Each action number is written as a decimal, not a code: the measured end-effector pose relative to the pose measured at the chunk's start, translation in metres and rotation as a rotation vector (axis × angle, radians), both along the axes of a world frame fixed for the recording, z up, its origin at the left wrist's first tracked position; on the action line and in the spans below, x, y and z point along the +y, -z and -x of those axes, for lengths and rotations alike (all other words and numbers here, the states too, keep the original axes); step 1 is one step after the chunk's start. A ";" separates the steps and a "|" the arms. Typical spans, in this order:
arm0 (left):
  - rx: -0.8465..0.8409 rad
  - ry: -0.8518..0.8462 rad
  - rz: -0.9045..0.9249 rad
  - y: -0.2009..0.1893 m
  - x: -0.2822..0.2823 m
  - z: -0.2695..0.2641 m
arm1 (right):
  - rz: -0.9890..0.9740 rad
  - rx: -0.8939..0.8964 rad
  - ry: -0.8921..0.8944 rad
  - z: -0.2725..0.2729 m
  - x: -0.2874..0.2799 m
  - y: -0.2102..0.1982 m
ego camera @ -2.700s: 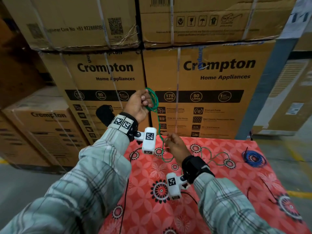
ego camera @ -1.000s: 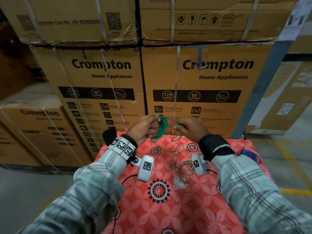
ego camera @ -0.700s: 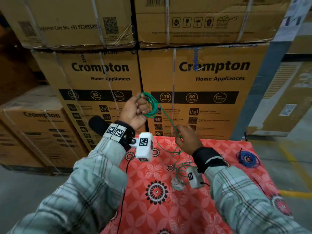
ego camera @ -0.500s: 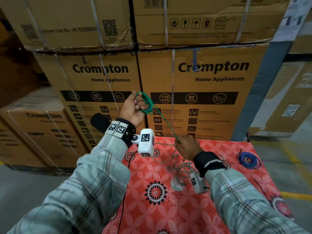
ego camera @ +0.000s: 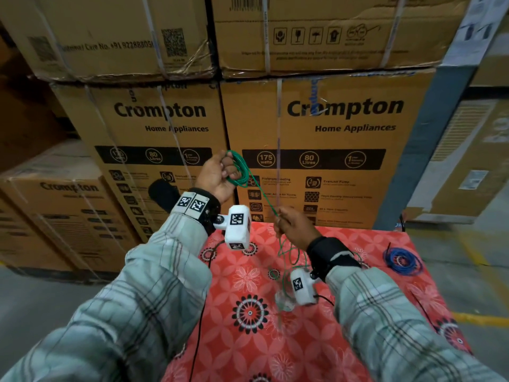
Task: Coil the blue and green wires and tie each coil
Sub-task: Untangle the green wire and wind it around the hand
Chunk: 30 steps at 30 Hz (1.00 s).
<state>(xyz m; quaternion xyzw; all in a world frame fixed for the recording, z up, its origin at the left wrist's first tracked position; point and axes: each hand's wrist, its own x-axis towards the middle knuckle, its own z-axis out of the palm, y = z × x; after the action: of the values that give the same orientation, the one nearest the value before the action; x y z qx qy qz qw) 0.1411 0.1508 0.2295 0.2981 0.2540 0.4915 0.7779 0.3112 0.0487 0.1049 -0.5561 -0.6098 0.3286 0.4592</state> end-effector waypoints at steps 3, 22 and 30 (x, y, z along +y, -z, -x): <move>0.004 -0.015 -0.002 0.012 -0.007 -0.004 | 0.049 -0.134 0.071 0.000 0.003 0.011; 0.014 -0.051 -0.130 0.000 0.007 -0.002 | -0.063 -0.595 0.072 0.024 0.000 0.001; 0.461 0.042 -0.368 0.032 -0.012 -0.002 | -0.369 -0.664 0.002 0.028 -0.010 -0.056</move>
<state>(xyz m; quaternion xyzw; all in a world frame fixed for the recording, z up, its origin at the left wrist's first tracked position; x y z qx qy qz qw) 0.1428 0.1390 0.1971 0.5433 0.3245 0.4324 0.6423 0.2827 0.0386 0.1609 -0.5409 -0.7739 0.0148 0.3292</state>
